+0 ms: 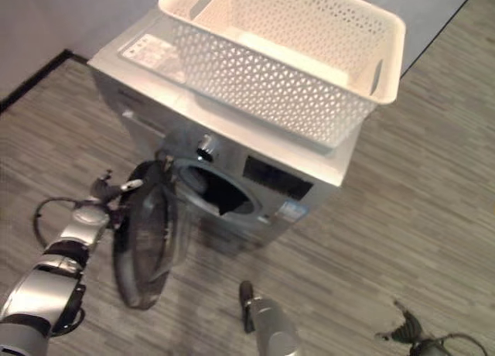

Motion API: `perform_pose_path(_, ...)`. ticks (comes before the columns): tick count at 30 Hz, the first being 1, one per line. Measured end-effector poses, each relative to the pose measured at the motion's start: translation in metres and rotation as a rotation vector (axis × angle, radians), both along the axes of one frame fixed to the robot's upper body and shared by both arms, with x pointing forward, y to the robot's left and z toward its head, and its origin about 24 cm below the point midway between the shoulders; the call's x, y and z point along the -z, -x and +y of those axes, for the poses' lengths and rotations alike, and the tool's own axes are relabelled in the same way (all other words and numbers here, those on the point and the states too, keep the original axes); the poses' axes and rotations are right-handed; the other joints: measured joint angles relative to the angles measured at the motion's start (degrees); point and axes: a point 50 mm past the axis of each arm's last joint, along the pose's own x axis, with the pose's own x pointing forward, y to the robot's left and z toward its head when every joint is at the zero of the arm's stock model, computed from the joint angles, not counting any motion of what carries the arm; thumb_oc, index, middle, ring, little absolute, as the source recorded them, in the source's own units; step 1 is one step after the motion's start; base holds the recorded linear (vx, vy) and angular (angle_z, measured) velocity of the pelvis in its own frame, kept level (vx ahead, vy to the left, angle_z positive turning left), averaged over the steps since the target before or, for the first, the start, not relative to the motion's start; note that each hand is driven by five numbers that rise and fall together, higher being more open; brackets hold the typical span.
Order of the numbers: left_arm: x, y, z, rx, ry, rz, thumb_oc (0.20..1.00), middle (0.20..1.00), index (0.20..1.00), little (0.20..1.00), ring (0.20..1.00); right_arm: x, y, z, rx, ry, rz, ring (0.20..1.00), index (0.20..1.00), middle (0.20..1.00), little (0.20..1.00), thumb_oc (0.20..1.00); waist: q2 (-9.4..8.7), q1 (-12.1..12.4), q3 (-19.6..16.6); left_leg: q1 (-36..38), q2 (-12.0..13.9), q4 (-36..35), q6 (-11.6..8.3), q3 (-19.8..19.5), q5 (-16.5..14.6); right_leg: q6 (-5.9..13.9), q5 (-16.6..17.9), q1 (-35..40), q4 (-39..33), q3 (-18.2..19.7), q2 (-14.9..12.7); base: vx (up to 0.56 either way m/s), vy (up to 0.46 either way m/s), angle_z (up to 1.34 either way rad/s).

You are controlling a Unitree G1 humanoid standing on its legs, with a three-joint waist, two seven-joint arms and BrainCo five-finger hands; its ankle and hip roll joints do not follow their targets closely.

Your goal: Grab the laundry basket,head to the washer,open it,put in the laundry and shut it.

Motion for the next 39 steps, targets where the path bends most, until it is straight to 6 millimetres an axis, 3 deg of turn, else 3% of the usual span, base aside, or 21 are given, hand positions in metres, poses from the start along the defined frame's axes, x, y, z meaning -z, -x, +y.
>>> perform_pose_path(1, 0.002, -0.002, -0.006, 0.015, 0.006, 0.0, 1.0, 1.0, 1.0, 1.0, 1.0, 0.001, 0.001, 0.004, -0.006, -0.011, -0.002, 1.0, 1.0, 1.0, 1.0, 1.0, 1.05, -0.05, -0.82, -1.13, -0.63, -0.74, -0.16, 0.43, -2.26, 1.33, 0.26, -1.34, -0.13, 0.04, -1.12, -0.05, 0.113, 0.12)
perform_pose_path(3, 0.015, 0.004, -0.01, 0.019, 0.018, 0.032, 1.0, 1.0, 1.0, 1.0, 1.0, 0.004, 0.003, 0.011, -0.016, -0.038, -0.005, 1.0, 1.0, 1.0, 1.0, 1.0, 0.91, 0.15, -2.53, -2.24, -3.32, -0.84, 1.2, 0.07, -2.0, 3.65, 1.53, -2.2, -1.15, 1.53, -3.02, -0.03, 0.073, 0.04)
perform_pose_path(7, 0.06, 0.028, -0.025, 0.027, 0.1, 0.138, 1.0, 1.0, 1.0, 1.0, 1.0, 0.005, 0.004, 0.017, -0.042, -0.064, -0.003, 1.0, 1.0, 1.0, 1.0, 1.0, 3.55, 0.23, -6.01, -3.06, -4.21, -1.04, 1.91, 0.21, -1.93, 5.48, 2.65, -2.18, -3.26, 2.33, -3.65, 0.0, 0.069, -0.05)
perform_pose_path(9, 0.082, 0.035, -0.062, 0.065, 0.276, 0.145, 1.0, 1.0, 1.0, 1.0, 1.0, 0.005, -0.001, 0.019, -0.042, -0.07, -0.018, 1.0, 1.0, 1.0, 1.0, 1.0, 4.05, 0.24, -6.41, -2.91, -4.03, -1.03, 2.19, 0.27, -1.78, 5.46, 2.57, -2.58, -2.77, 2.29, -3.57, 0.03, 0.074, -0.01)
perform_pose_path(11, 0.1, 0.042, -0.115, 0.125, 0.478, 0.144, 1.0, 1.0, 1.0, 1.0, 1.0, 0.005, -0.007, 0.023, -0.048, -0.077, -0.03, 1.0, 1.0, 1.0, 1.0, 1.0, 3.95, 0.15, -6.35, -2.71, -3.94, -1.0, 2.22, 0.35, -1.75, 5.32, 2.47, -2.61, -2.47, 2.3, -3.44, 0.0, 0.0, 0.0)
perform_pose_path(12, 0.105, 0.046, -0.147, 0.045, 0.657, 0.084, 1.0, 1.0, 1.0, 1.0, 1.0, 0.005, -0.011, 0.026, -0.056, -0.087, -0.04, 1.0, 1.0, 1.0, 1.0, 1.0, 3.46, 0.07, -6.13, -2.68, -4.12, -0.94, 2.24, 0.36, -1.73, 5.15, 2.28, -2.75, -1.88, 2.33, -3.59, 0.0, -0.022, 0.04)
perform_pose_path(16, 0.098, 0.042, -0.173, 0.107, 0.779, 0.054, 1.0, 1.0, 1.0, 1.0, 1.0, 0.004, -0.02, 0.031, -0.088, -0.086, -0.057, 1.0, 1.0, 1.0, 1.0, 1.0, 2.61, -0.69, -5.87, -3.01, -4.46, -0.76, 2.35, 0.35, -1.69, 4.99, 1.49, -3.87, -0.18, 2.64, -3.69, -0.03, -0.023, -0.01)
perform_pose_path(18, 0.086, 0.03, -0.189, 0.146, 0.806, 0.035, 1.0, 1.0, 1.0, 1.0, 1.0, -0.01, -0.041, 0.041, -0.138, -0.091, -0.156, 1.0, 1.0, 1.0, 1.0, 1.0, 0.73, -3.32, -4.92, -3.35, -5.08, -0.75, 2.35, 1.5, -1.77, 4.97, 1.33, -6.08, 1.49, 3.97, -3.63, -0.02, -0.028, -0.23)
perform_pose_path(20, 0.078, 0.017, -0.188, 0.161, 0.745, 0.047, 1.0, 1.0, 1.0, 1.0, 1.0, -0.022, -0.055, 0.049, -0.187, -0.102, -0.228, 1.0, 1.0, 1.0, 1.0, 1.0, -0.55, -5.07, -4.87, -3.9, -5.35, -0.75, 1.93, 3.5, -2.05, 5.08, 1.36, -8.17, 1.49, 5.62, -2.79, 0.01, -0.061, -0.56)
perform_pose_path(21, 0.063, 0.002, -0.175, 0.145, 0.676, 0.028, 1.0, 1.0, 1.0, 1.0, 1.0, -0.032, -0.065, 0.055, -0.224, -0.107, -0.287, 1.0, 1.0, 1.0, 1.0, 1.0, -1.84, -7.27, -4.26, -4.04, -5.16, -0.75, 1.7, 5.32, -2.19, 5.11, 1.86, -9.44, 1.22, 6.56, -2.05, 0.03, -0.081, -0.63)
perform_pose_path(23, 0.045, -0.011, -0.167, 0.172, 0.606, -0.01, 1.0, 1.0, 1.0, 1.0, 1.0, -0.034, -0.064, 0.054, -0.225, -0.098, -0.298, 1.0, 1.0, 1.0, 1.0, 1.0, -2.26, -9.31, -3.84, -4.08, -4.56, -0.74, 1.28, 6.62, -1.98, 4.57, 2.36, -10.02, 1.09, 6.93, -0.54, 0.01, -0.082, -0.49)
perform_pose_path(27, 0.027, -0.023, -0.132, 0.104, 0.47, -0.026, 1.0, 1.0, 1.0, 1.0, 1.0, -0.022, -0.04, 0.038, -0.186, -0.062, -0.201, 1.0, 1.0, 1.0, 1.0, 1.0, -0.73, -9.47, -2.7, -5.18, -3.17, -0.75, 1.04, 8.38, -1.85, 3.93, 2.79, -12.38, 1.22, 7.46, 1.36, 0.01, -0.081, -0.26)
perform_pose_path(30, 0.016, -0.028, -0.134, 0.143, 0.437, -0.072, 1.0, 1.0, 1.0, 1.0, 1.0, -0.009, -0.026, 0.031, -0.136, -0.056, -0.137, 1.0, 1.0, 1.0, 1.0, 1.0, 1.34, -8.35, -1.27, -6.36, -2.59, -0.73, 0.42, 8.0, -1.44, 3.89, 2.43, -12.92, 1.31, 6.11, 1.42, 0.0, -0.094, 0.13)
perform_pose_path(33, 0.015, -0.022, -0.152, 0.243, 0.433, -0.131, 1.0, 1.0, 1.0, 1.0, 1.0, -0.006, -0.022, 0.029, -0.109, -0.053, -0.136, 1.0, 1.0, 1.0, 1.0, 1.0, 2.67, -5.78, -0.45, -6.43, -2.41, -0.71, 0.29, 7.73, -1.22, 4.34, 1.76, -12.89, 1.63, 5.89, 1.46, -0.01, -0.095, 0.04)
perform_pose_path(37, 0.03, 0.015, -0.169, 0.373, 0.486, -0.248, 1.0, 1.0, 1.0, 1.0, 1.0, 0.009, -0.014, 0.044, -0.062, -0.117, -0.131, 1.0, 1.0, 1.0, 1.0, 1.0, 2.96, -3.8, 0.06, -6.03, -1.14, -0.52, 0.0, 4.78, -0.37, 3.43, 0.28, -11.73, 2.12, 4.45, 1.55, 0.03, -0.153, 0.17)
perform_pose_path(39, 0.046, 0.037, -0.152, 0.342, 0.524, -0.249, 1.0, 1.0, 1.0, 1.0, 1.0, 0.019, -0.019, 0.057, -0.032, -0.16, -0.135, 1.0, 1.0, 1.0, 1.0, 1.0, 1.94, -0.66, -0.1, -5.35, -0.32, 1.77, 0.43, 3.34, 0.56, 2.57, -0.89, -10.28, 2.17, 3.68, 2.52, 0.07, -0.209, -0.06)
